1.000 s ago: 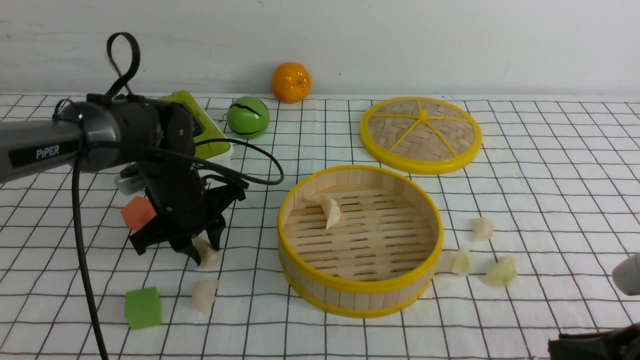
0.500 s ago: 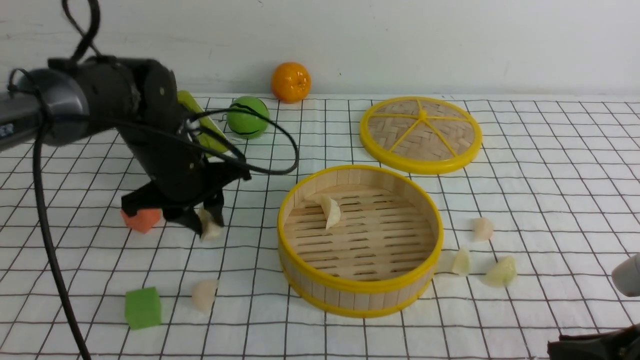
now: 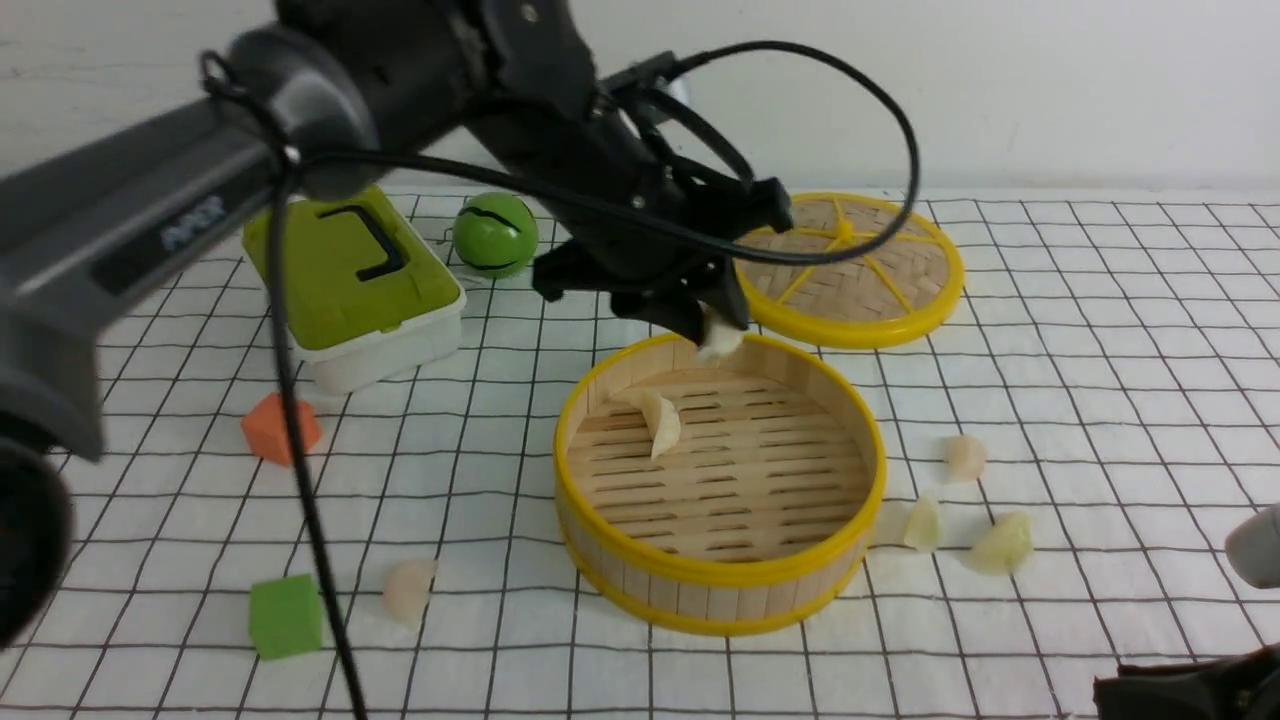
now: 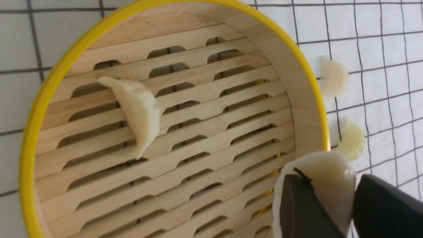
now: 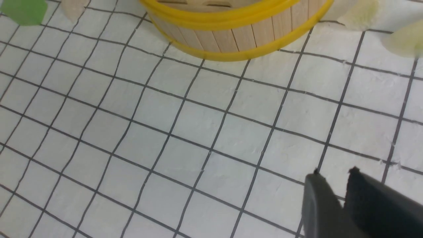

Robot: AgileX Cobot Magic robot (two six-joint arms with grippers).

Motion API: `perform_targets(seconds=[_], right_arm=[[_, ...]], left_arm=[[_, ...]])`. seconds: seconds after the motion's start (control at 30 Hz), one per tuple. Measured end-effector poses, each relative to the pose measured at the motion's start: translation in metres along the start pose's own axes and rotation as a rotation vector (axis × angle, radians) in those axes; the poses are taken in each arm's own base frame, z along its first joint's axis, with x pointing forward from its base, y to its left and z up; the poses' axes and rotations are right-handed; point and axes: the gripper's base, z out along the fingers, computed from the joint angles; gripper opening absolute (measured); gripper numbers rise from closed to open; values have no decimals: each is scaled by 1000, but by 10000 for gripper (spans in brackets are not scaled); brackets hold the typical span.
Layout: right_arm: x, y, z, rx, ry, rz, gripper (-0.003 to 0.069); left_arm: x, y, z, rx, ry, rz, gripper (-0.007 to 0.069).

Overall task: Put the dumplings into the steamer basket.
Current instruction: Use the left arm to put the dumpling into the steamer

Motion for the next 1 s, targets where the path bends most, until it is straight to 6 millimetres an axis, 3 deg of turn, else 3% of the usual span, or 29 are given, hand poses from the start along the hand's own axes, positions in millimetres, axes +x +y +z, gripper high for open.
perform_targets(seconds=[0.03, 0.2, 0.43, 0.53, 0.57, 0.67, 0.9, 1.0], right_arm=[[0, 0, 0, 0, 0, 0, 127], [0, 0, 0, -1, 3, 0, 134], [1, 0, 0, -3, 6, 0, 141], [1, 0, 0, -3, 6, 1, 143], [1, 0, 0, -4, 6, 2, 144], [1, 0, 0, -5, 8, 2, 146], [1, 1, 0, -8, 9, 6, 150], [1, 1, 0, -10, 10, 9, 155]], left_arm=[[-1, 1, 2, -3, -1, -1, 204], [1, 7, 61, -55, -13, 8, 204], [4, 20, 96, -91, -26, 2, 201], [3, 24, 101, -107, -34, -16, 168], [2, 25, 103, -109, -47, -46, 86], [1, 25, 102, -125, -69, -92, 12], [0, 26, 101, -147, -68, -101, 37], [2, 26, 100, -156, -53, -102, 107]])
